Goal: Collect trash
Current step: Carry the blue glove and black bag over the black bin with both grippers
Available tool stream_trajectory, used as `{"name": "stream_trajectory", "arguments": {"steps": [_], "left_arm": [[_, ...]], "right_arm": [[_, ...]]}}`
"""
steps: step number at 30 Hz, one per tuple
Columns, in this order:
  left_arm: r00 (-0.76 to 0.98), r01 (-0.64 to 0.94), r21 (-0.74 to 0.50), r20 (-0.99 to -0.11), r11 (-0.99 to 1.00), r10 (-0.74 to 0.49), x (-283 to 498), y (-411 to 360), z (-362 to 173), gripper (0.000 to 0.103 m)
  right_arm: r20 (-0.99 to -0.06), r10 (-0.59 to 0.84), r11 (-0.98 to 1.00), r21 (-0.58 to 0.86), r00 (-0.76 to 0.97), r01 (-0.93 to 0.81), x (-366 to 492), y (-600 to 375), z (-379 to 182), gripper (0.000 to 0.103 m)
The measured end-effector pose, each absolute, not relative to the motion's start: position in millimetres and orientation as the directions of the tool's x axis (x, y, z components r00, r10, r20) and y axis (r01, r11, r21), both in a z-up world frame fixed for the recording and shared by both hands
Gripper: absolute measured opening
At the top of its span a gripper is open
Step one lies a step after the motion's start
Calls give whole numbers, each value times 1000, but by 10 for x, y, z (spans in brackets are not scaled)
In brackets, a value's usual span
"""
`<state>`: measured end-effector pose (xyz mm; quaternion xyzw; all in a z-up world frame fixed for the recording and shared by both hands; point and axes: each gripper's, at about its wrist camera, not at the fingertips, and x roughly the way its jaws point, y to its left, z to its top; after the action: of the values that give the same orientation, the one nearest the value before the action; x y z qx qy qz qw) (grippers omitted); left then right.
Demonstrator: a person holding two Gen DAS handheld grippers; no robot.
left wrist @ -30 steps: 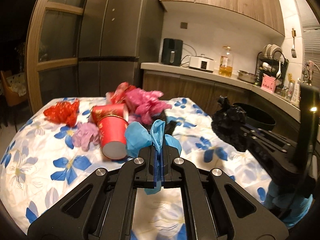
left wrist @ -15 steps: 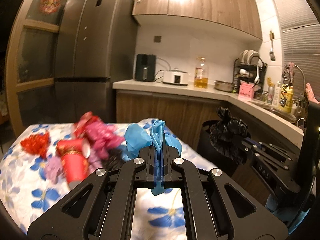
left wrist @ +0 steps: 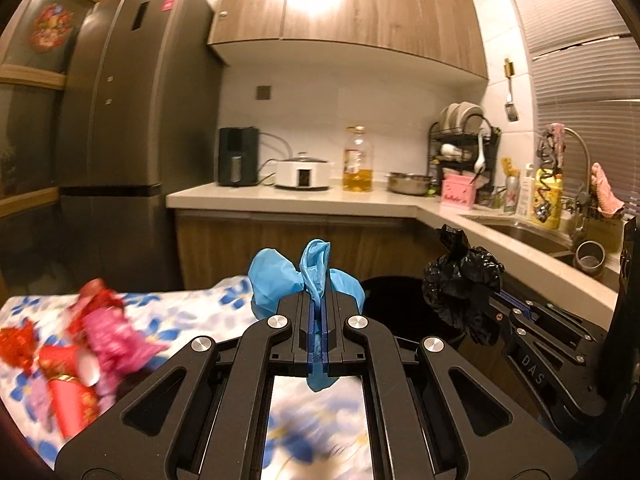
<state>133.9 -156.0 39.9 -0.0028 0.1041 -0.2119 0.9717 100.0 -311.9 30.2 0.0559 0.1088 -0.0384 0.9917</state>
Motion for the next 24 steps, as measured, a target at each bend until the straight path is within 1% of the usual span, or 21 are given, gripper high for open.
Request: {"name": "stream_trajectory", "arguments": {"steps": [4, 8, 17, 24], "left_arm": [[869, 453, -49, -196, 890, -453, 1518, -1845, 428, 1], [859, 478, -40, -190, 878, -476, 1724, -2130, 436, 1], [818, 535, -54, -217, 843, -533, 2127, -2612, 313, 2], [787, 568, -69, -249, 820, -565, 2335, -2846, 171, 2]], "right_arm": [[-205, -109, 983, 123, 973, 137, 1111, -3386, 367, 3], [-199, -122, 978, 141, 972, 152, 1221, -3556, 412, 3], [-212, -118, 976, 154, 970, 152, 1453, -3743, 381, 3], [-233, -116, 973, 168, 965, 158, 1599, -3899, 309, 3]]}}
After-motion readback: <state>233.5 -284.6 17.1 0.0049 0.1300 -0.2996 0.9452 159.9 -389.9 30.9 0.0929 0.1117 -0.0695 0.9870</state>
